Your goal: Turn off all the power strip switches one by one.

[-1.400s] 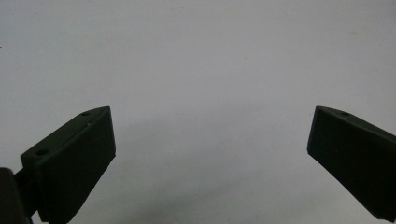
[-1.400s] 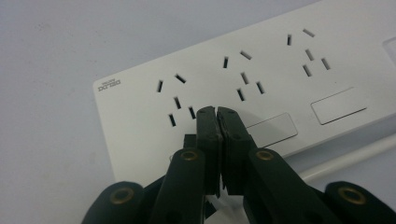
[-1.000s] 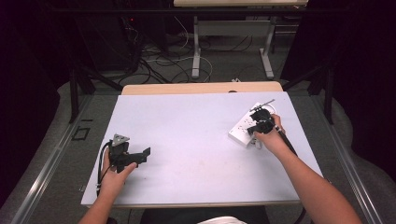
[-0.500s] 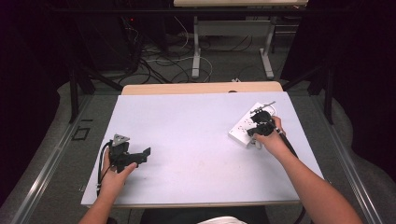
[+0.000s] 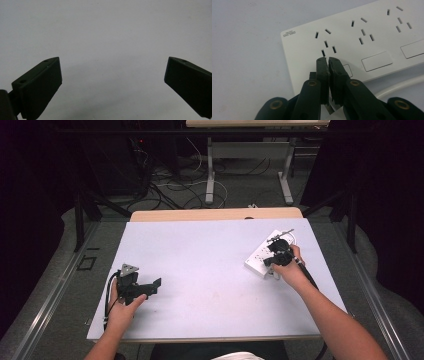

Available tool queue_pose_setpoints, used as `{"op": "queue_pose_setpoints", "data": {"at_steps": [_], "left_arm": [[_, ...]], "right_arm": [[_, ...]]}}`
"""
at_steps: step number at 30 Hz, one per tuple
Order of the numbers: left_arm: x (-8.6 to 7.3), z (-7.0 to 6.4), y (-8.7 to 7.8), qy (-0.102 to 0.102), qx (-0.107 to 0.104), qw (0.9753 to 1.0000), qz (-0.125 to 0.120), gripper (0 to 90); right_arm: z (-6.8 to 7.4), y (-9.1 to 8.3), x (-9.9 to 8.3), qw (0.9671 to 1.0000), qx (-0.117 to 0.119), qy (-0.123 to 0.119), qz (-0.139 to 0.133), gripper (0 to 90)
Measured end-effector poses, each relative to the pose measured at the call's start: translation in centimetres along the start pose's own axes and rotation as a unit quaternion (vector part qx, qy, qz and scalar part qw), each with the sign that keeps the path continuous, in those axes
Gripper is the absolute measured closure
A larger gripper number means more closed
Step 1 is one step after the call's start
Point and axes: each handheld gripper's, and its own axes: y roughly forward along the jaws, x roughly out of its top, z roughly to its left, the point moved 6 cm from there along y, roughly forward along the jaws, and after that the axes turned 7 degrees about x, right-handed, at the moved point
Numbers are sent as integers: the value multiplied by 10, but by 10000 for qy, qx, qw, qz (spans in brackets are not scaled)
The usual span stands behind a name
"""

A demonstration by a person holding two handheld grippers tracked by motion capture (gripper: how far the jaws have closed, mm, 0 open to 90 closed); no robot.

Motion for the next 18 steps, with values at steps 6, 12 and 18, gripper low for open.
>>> {"op": "queue_pose_setpoints", "data": {"at_steps": [6,12,18], "left_arm": [[0,0,0,0,-2,10000,4,12],[0,0,0,1,-3,10000,4,12],[0,-1,2,8,-20,10000,14,12]], "right_arm": [[0,0,0,10000,-14,-20,5,874],[1,0,0,10000,-26,-52,-2,874],[1,0,0,10000,-40,-60,-49,875]]}}
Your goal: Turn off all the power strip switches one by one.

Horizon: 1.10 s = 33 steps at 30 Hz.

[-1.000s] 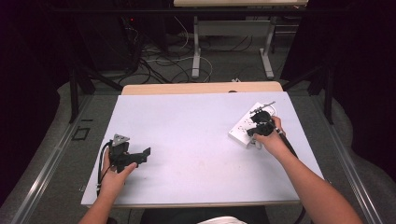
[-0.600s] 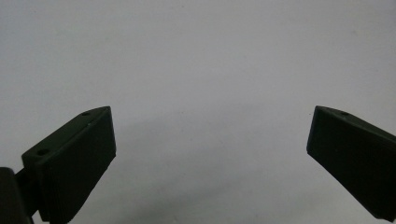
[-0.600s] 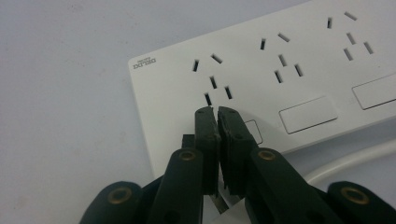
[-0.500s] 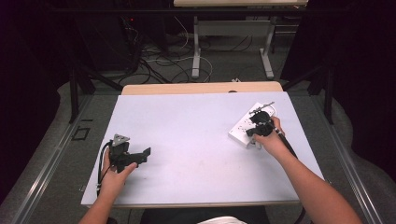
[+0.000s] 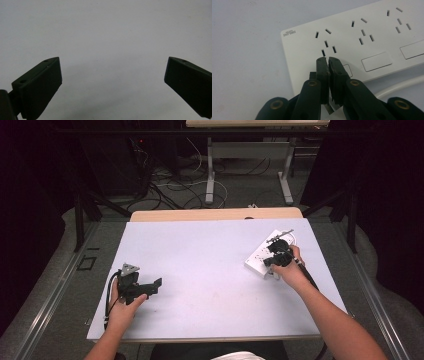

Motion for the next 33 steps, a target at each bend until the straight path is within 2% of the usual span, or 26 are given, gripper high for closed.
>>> {"op": "queue_pose_setpoints", "data": {"at_steps": [4,6,7,12,17,22,26,27,28,33], "left_arm": [[0,-1,0,11,-1,10000,20,12],[0,-1,1,10,3,10000,-9,12],[0,-1,1,33,-3,10000,-8,12],[2,-2,1,-1,-6,10000,-56,12],[2,-3,1,34,-39,10000,-31,12],[3,-2,2,43,-56,10000,-13,12],[3,-3,2,56,-75,10000,-6,12],[3,-3,2,54,-75,10000,-10,12],[3,-3,2,53,-73,10000,-9,12],[3,-3,3,34,-43,10000,-64,12]], "right_arm": [[-1,1,-1,10000,36,-38,-62,890],[0,2,-3,9999,103,49,-91,900],[-1,2,-4,9998,111,-55,-122,900],[0,2,-4,9997,131,19,-210,900],[1,1,-4,9998,80,76,-162,894],[1,1,-5,9997,160,86,-171,858],[3,-2,-5,9996,132,76,-231,824],[3,-3,-5,9996,105,14,-272,808],[5,-4,-5,9995,121,76,-286,797],[8,-12,-5,9991,189,15,-384,691]]}}
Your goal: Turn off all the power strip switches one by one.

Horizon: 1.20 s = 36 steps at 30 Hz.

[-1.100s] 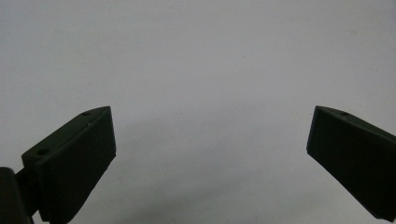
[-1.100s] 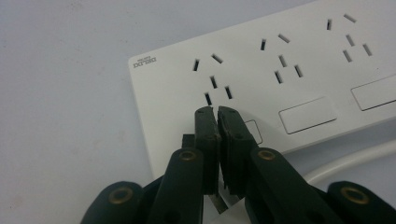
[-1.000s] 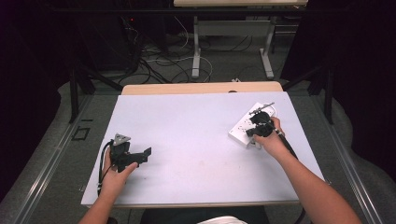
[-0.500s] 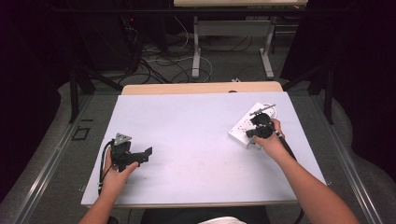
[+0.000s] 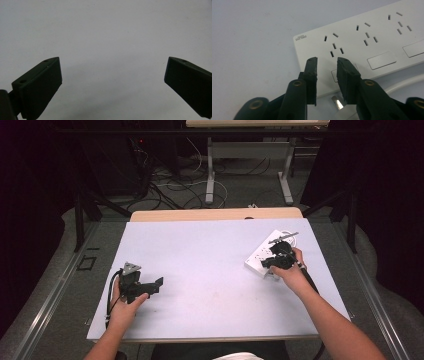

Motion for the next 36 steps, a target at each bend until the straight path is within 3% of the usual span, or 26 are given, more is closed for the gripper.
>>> {"op": "queue_pose_setpoints", "data": {"at_steps": [4,7,9,17,23,27,31,36], "left_arm": [[0,0,0,17,-4,10000,-24,12],[0,1,-1,-4,-1,10000,14,12],[0,1,-1,-2,0,10000,13,12],[0,0,0,4,2,10000,-15,12],[0,0,0,-3,5,10000,-22,12],[0,0,-1,7,5,10000,25,12],[0,0,-1,-2,8,10000,20,12],[0,0,0,-20,10,10000,-2,12]], "right_arm": [[3,-6,-1,9999,37,-28,-93,569],[4,-10,-2,9992,21,-239,-315,477],[6,-11,-5,9992,32,-200,-334,421],[12,-20,-21,9985,5,-313,-453,269],[13,-31,-36,9970,-235,-478,-568,239],[15,-38,-48,9969,-129,-304,-720,229],[14,-42,-60,9958,-174,-250,-861,223],[12,-46,-72,9928,-196,-165,-1172,151]]}}
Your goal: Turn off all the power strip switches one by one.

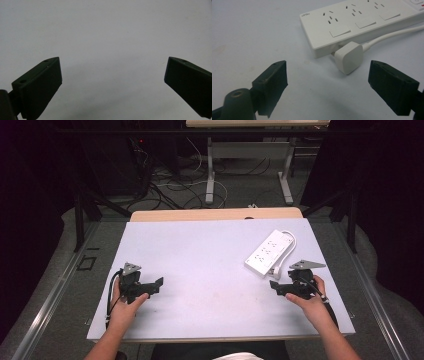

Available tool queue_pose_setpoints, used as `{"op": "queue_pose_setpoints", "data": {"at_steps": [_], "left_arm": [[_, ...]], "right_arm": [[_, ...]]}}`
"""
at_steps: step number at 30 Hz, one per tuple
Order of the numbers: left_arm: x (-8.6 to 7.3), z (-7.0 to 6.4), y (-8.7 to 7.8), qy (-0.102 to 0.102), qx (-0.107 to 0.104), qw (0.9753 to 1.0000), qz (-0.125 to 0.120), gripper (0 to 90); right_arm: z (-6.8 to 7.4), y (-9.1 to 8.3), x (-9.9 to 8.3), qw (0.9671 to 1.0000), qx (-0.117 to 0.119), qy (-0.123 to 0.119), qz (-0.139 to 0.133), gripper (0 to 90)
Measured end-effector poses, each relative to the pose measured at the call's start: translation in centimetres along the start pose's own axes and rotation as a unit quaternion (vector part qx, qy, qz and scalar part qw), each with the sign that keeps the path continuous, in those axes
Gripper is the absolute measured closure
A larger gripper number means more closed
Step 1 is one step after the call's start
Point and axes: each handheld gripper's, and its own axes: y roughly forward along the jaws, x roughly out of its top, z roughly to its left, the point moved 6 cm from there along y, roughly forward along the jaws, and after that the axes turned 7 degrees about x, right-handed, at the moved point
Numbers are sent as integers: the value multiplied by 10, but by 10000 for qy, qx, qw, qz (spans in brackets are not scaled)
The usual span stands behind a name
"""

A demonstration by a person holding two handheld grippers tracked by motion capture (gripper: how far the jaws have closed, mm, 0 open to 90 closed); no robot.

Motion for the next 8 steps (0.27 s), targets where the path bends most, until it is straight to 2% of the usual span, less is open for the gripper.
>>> {"op": "queue_pose_setpoints", "data": {"at_steps": [4,8], "left_arm": [[1,0,0,4,-17,10000,-10,12],[2,0,1,21,-28,10000,9,12]], "right_arm": [[-4,-2,-9,9997,-196,-18,-121,109],[-6,-6,-17,9992,-262,163,-271,30]]}}
